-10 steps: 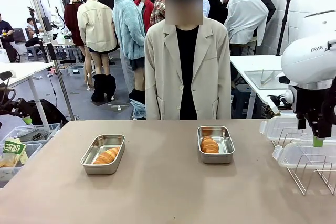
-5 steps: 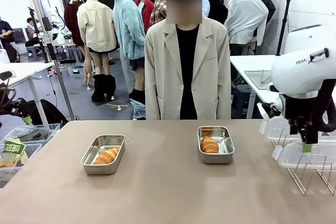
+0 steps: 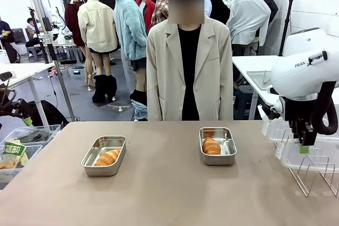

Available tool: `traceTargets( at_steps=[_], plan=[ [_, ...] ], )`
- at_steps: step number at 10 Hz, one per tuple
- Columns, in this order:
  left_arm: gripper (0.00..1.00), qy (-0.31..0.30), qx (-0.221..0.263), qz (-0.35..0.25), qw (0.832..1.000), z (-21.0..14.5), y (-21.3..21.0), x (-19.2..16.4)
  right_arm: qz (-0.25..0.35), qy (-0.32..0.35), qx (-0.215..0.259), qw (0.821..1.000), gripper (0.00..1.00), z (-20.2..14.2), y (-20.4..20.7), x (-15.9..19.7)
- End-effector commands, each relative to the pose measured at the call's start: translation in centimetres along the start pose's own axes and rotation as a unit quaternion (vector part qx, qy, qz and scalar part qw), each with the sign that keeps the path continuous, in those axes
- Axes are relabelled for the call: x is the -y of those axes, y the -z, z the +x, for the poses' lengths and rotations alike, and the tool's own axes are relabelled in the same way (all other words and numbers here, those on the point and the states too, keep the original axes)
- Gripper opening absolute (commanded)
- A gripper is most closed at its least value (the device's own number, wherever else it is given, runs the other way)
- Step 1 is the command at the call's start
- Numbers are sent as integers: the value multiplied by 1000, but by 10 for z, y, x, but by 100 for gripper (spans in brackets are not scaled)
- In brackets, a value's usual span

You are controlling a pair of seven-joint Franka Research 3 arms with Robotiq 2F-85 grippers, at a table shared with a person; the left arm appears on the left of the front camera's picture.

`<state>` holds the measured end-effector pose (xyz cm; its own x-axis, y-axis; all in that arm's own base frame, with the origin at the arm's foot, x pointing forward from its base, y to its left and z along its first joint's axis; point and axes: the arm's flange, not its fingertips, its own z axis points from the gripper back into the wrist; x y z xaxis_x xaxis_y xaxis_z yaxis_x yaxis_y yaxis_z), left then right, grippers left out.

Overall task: Place the bread in airtight containers.
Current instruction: Pick up one Airtight Container lid and hand it to the human.

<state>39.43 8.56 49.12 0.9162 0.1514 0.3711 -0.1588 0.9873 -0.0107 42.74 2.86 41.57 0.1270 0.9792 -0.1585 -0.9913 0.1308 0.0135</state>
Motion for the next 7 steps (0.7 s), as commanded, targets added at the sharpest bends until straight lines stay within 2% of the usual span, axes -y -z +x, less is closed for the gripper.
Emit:
traceTargets(
  at_steps=[1, 7],
  plan=[
    [100, -1, -2, 0, 1000, 0, -1, -1, -13, 11, -8, 1000, 0, 0, 0, 0],
    [100, -1, -2, 0, 1000, 0, -1, -1, -17, 13, -3, 1000, 0, -1, -5, -5]
  ],
)
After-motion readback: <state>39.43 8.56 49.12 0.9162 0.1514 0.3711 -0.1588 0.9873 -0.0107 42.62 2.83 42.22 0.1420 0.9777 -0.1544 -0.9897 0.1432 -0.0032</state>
